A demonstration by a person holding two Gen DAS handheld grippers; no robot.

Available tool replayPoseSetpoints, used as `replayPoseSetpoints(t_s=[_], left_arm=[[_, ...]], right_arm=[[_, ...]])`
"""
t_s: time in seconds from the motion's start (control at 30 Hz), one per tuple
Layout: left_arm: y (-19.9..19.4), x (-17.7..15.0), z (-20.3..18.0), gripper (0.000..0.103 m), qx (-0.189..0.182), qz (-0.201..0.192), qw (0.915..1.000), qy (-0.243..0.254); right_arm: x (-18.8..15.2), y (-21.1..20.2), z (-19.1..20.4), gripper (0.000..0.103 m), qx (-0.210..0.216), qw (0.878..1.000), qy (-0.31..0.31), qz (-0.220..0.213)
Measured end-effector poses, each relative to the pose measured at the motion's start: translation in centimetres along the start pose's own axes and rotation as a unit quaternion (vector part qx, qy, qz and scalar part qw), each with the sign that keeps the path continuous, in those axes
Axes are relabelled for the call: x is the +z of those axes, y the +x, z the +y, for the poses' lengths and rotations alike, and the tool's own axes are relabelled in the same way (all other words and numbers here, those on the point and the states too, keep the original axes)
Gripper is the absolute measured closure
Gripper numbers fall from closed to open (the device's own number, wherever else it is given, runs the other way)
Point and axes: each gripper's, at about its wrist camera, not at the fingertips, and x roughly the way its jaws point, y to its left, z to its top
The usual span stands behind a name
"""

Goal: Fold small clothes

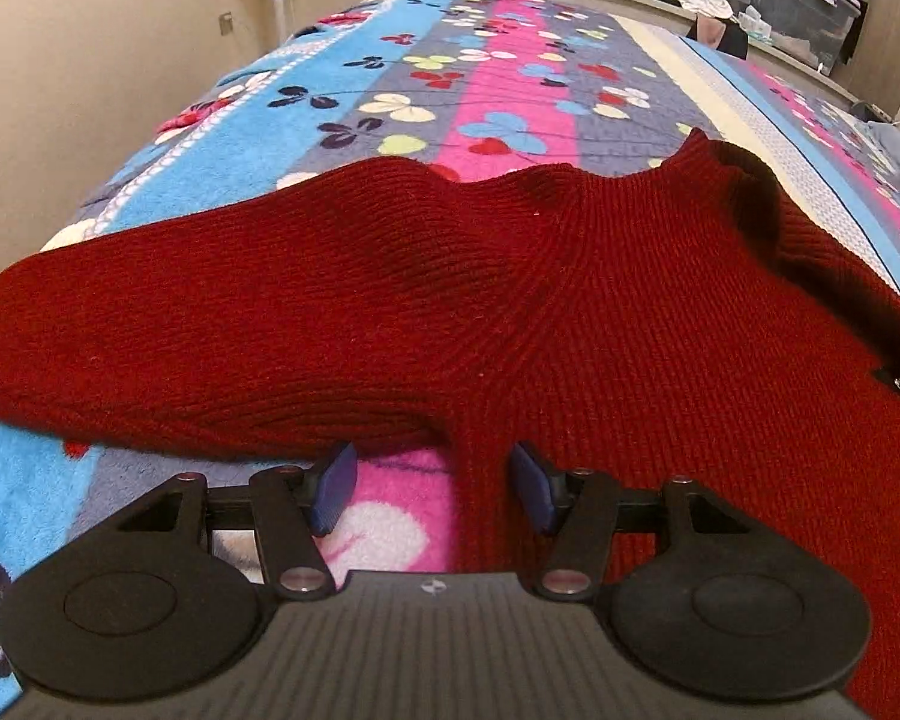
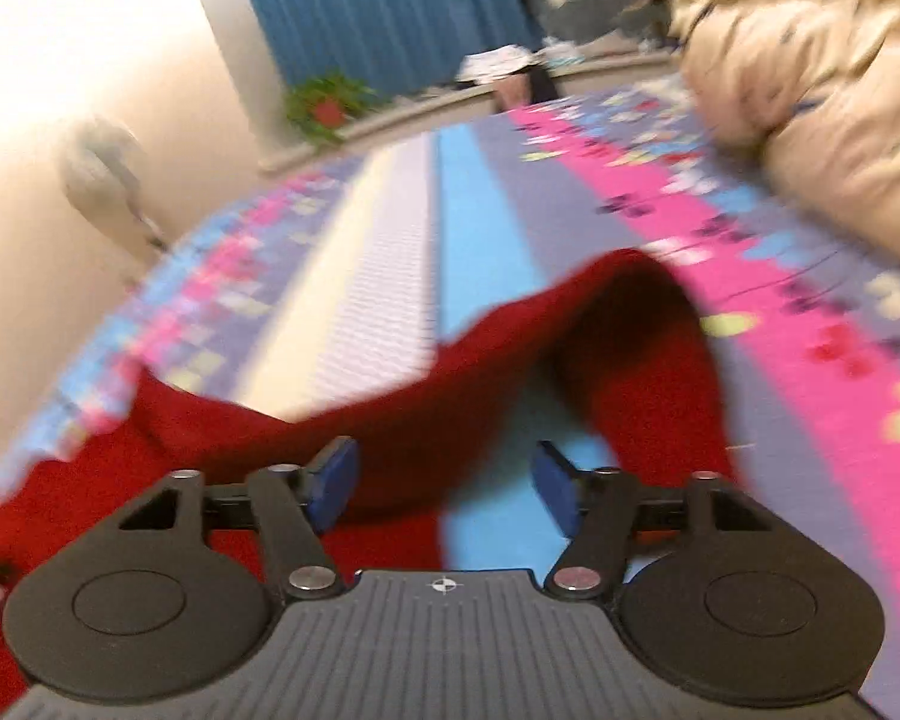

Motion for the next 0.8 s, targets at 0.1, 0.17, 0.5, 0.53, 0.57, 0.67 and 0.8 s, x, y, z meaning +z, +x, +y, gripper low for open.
replayPoseSetpoints(t_s=[0.1, 0.17, 0.5, 0.53, 0.57, 0.67, 0.8], left_arm=[[0.4, 0.0, -0.5, 0.040, 0.002, -0.003, 0.9999, 0.011], [-0.3, 0.3, -0.3, 0.040, 0.002, -0.005, 0.9999, 0.016], [-0.7, 0.3, -0.6, 0.039, 0.004, -0.006, 0.9995, 0.030], [-0.7, 0.2, -0.5, 0.040, 0.004, -0.006, 0.9995, 0.030], [-0.7, 0.2, -0.5, 0.040, 0.002, -0.006, 0.9995, 0.029], [-0.7, 0.4, -0.4, 0.040, -0.003, -0.001, 0.9997, 0.026], [-0.6, 0.5, -0.4, 0.039, -0.001, 0.001, 0.9996, 0.029]], right_arm=[[0.6, 2.3, 0.1, 0.024, 0.042, 0.998, 0.040, 0.027], [1.3, 4.5, -0.2, 0.025, 0.059, 0.993, 0.088, 0.058], [12.9, 10.9, -1.2, 0.090, -0.005, 0.973, 0.231, 0.017], [13.8, 11.0, -1.9, 0.088, -0.024, 0.969, 0.246, -0.015], [14.5, 10.8, -2.6, 0.076, -0.052, 0.965, 0.253, -0.038], [14.5, 9.8, -3.7, 0.064, -0.042, 0.978, 0.200, -0.033], [9.8, 6.0, -4.6, 0.049, -0.126, 0.989, 0.067, -0.033]])
